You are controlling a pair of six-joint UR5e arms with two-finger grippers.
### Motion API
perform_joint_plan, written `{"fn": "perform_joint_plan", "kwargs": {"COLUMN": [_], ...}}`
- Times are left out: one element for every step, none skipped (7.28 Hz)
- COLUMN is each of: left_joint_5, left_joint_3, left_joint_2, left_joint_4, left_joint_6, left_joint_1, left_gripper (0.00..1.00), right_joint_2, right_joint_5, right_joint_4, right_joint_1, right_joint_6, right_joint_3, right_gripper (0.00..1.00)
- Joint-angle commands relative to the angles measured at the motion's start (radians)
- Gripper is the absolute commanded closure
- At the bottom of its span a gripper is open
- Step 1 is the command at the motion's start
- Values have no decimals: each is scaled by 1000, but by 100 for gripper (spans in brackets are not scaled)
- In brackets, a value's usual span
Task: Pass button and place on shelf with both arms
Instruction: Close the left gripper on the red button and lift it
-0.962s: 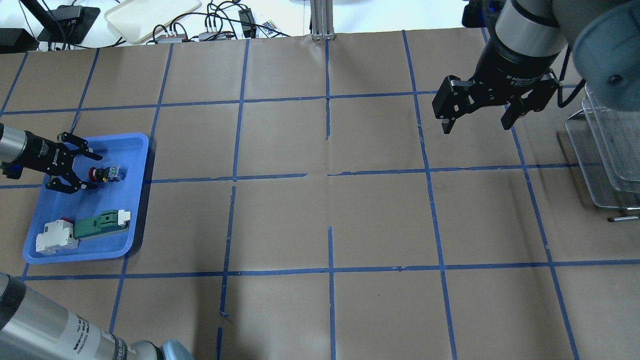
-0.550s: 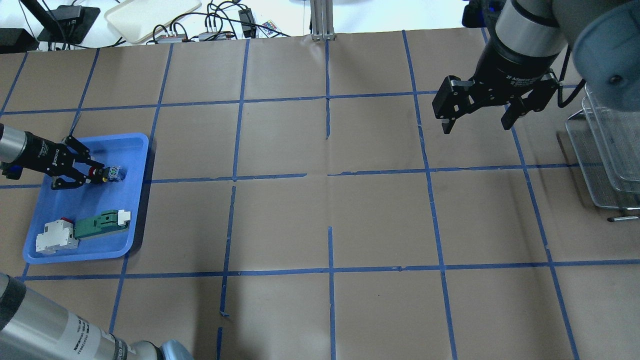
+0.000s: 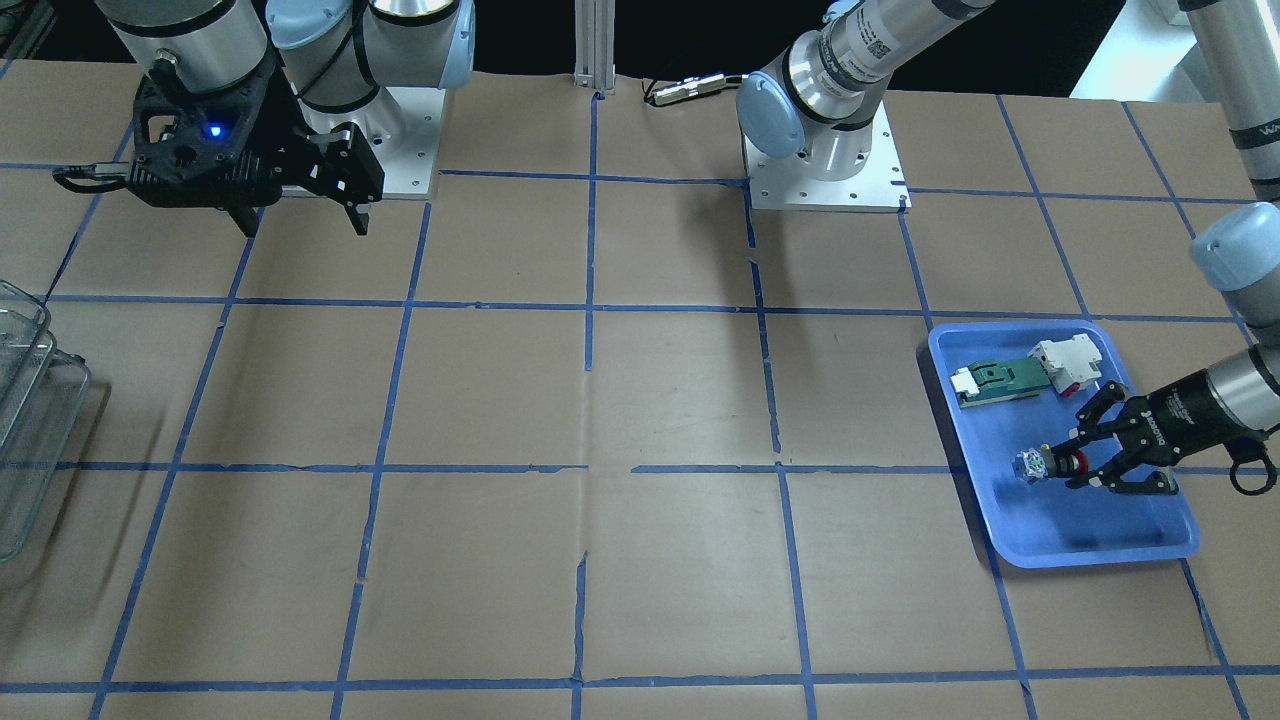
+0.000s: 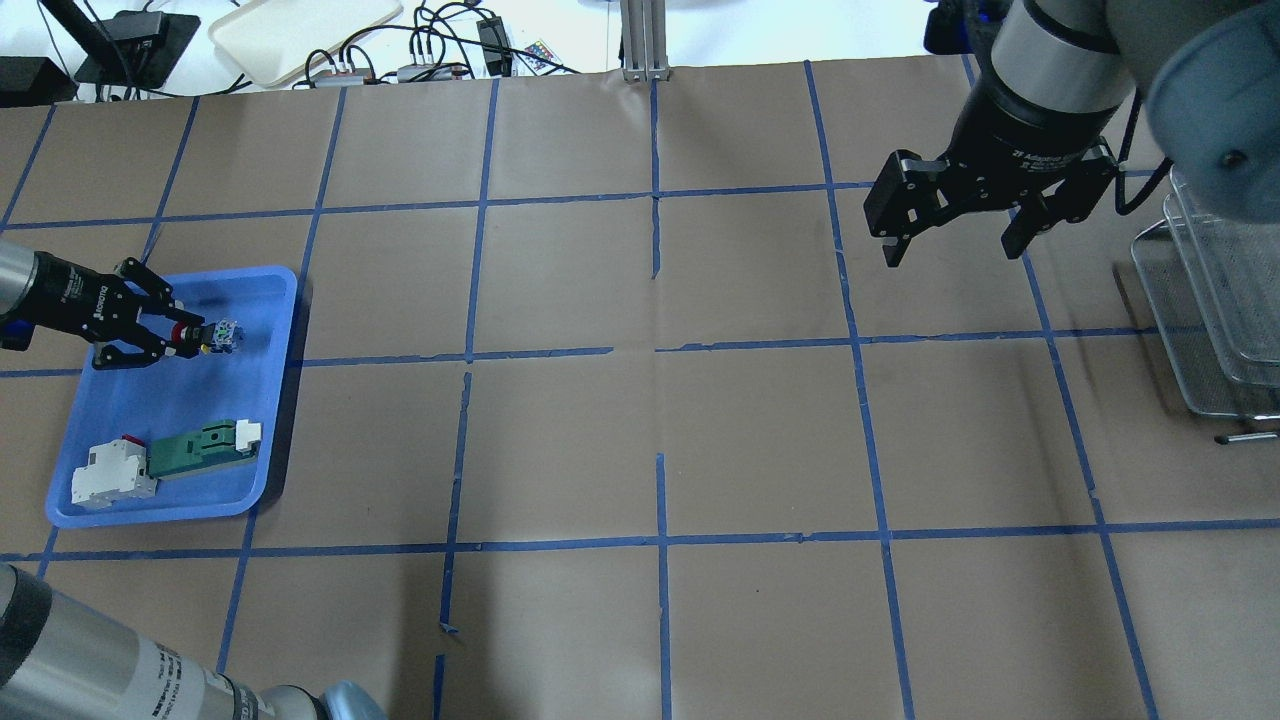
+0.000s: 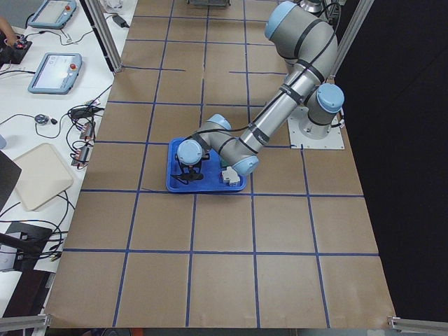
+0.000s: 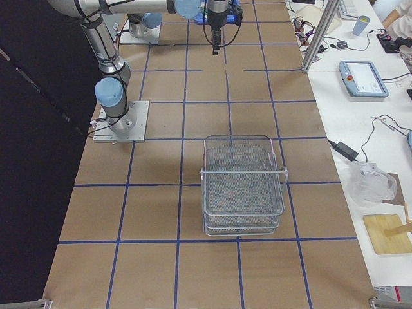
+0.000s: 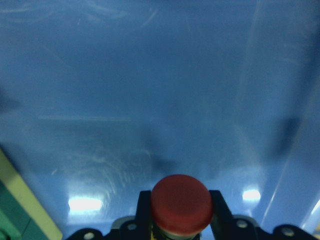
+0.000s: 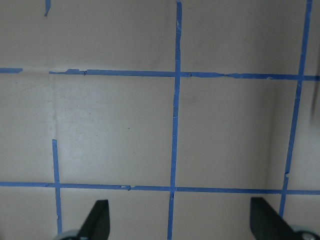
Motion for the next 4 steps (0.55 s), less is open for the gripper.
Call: {"fn": "perform_joint_plan", "kwargs": {"left_joint_5": [-32,-34,-75,-93], "left_joint_3": [-1,-1,-22,-27], "left_joint_2": [119,168,214,246], "left_joint_4": [-77,-84,-86,-89], "left_joint_6": [-45,-147,-188,-305], "left_joint_1": [-83,-159,-253,-336], "left_gripper": [100,100,100,100], "right_joint_2": [-3,-3,-6,-7], "right_joint_5": [8,6,2,8], "right_joint_4": [0,1,1,0], "right_joint_1": [-4,-7,-10,-14], "right_joint_6": [-3,-17,-43,-109], "right_joint_3": [-1,-3,-14,-12], "right_gripper": [0,0,0,0]}}
